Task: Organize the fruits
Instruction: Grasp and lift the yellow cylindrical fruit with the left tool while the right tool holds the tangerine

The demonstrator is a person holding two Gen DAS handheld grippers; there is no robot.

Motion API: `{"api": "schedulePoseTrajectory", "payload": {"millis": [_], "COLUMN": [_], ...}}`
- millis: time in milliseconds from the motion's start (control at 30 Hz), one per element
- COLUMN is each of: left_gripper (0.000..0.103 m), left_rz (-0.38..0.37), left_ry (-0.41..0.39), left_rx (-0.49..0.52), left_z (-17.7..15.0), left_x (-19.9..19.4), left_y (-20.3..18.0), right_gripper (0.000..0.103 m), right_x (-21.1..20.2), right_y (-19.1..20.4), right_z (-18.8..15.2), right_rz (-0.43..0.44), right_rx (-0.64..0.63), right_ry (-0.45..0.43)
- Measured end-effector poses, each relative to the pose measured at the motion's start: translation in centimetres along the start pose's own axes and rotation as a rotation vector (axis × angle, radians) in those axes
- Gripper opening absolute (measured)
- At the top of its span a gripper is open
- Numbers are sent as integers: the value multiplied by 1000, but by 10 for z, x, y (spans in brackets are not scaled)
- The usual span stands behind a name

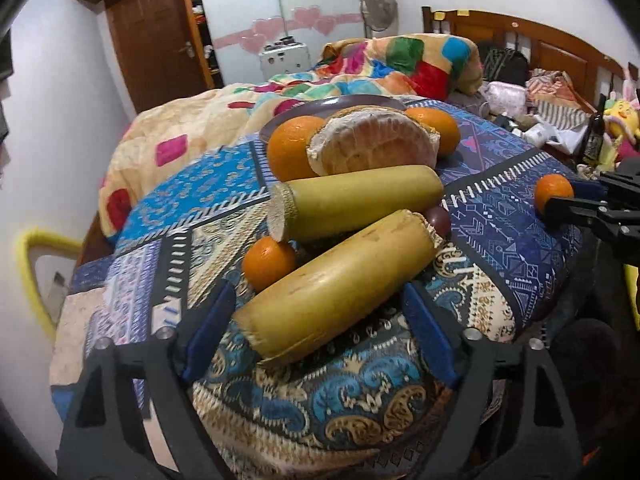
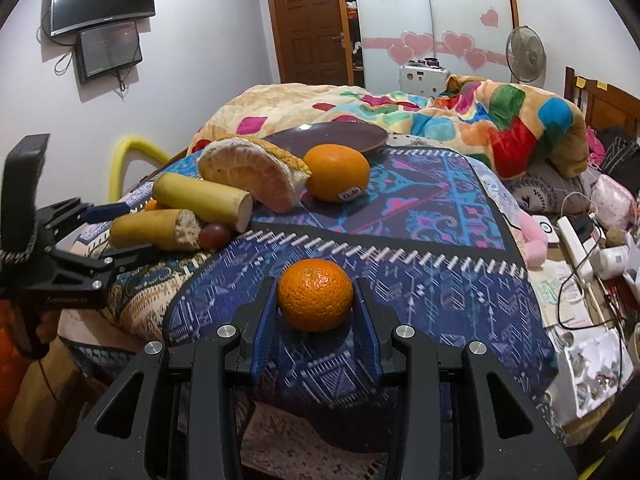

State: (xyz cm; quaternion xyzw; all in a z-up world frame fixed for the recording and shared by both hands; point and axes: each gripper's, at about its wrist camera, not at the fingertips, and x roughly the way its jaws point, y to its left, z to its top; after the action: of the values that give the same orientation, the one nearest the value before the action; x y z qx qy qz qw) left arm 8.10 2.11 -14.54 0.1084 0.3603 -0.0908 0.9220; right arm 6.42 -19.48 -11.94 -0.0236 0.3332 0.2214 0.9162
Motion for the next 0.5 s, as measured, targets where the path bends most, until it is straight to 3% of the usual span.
{"api": "schedulePoseTrajectory", "payload": {"millis": [200, 333, 500], "left_gripper": [91, 75, 64], "left_rz": [-50, -58, -33], "left_ry": [-10, 12, 55], "left_rx": [-36, -73, -108], "left_z": [1, 0, -1], "left_x": [5, -5, -14], "left_y": [6, 4, -9], "right_gripper": [35, 35, 35], "right_x": [0, -2, -6], "right_y": [-1, -1, -1], "right_z": [-2, -3, -6], "right_rz": [-7, -5, 4], "right_rx": [-5, -3, 6], "right_ry": [5, 5, -1]}}
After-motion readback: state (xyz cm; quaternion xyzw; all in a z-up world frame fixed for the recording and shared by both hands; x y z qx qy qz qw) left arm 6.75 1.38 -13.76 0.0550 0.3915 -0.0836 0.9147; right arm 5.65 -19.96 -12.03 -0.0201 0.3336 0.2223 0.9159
